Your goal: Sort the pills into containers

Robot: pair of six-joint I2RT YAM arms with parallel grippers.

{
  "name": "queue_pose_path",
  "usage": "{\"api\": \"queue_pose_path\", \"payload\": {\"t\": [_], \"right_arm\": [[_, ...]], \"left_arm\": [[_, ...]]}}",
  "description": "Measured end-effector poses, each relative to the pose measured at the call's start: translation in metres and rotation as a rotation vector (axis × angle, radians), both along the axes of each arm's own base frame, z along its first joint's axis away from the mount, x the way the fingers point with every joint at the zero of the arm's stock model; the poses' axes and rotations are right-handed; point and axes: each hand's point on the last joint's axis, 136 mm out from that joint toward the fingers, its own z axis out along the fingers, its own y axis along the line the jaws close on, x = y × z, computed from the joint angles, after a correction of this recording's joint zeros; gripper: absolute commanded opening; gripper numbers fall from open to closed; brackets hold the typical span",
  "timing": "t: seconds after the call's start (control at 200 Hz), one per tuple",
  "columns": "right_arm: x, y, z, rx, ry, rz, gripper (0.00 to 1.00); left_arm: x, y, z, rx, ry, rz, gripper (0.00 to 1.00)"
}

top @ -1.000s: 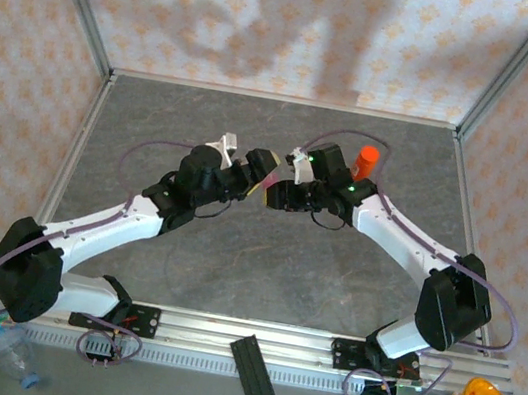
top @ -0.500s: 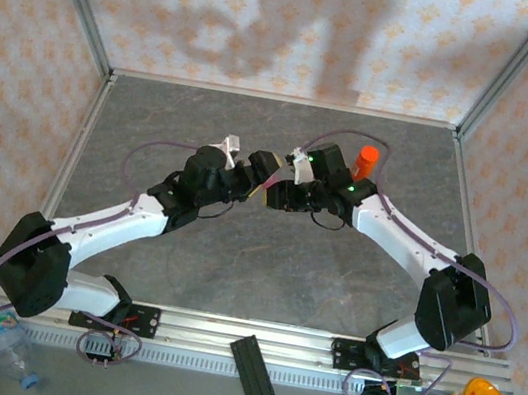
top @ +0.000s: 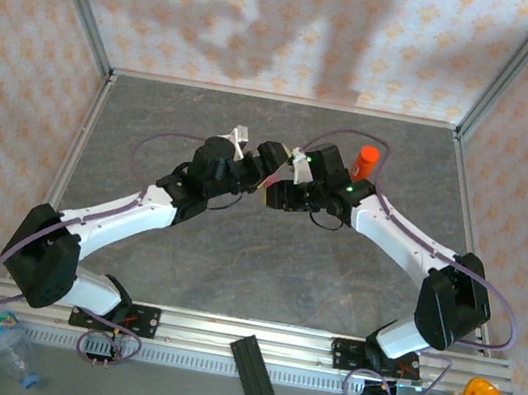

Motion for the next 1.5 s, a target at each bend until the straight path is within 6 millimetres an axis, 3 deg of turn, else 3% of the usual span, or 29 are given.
{"api": "queue_pose_path", "payload": {"t": [0.19, 0.465, 0.856, 1.496], "right_arm": [[0.002, 0.001, -0.006, -0.006, 0.007, -0.001, 0.28], [0.003, -0.003, -0.010, -0.009, 0.011, -0.011, 0.28], [0.004, -0.003, -0.006, 0.000, 0.000, -0.012, 0.28], [0.005, -0.003, -0.005, 0.002, -0.003, -0.015, 0.28]], "left_arm": [[-0.005, -0.008, 0.008, -0.020, -0.014, -0.013, 0.85], [-0.010, 0.020, 0.017, 0.036, -0.030, 0.063, 0.85], [-0.009, 0.021, -0.030, 0.104, 0.060, 0.062, 0.84], [-0.004, 0.015, -0.039, 0.112, 0.076, 0.058, 0.83]]}}
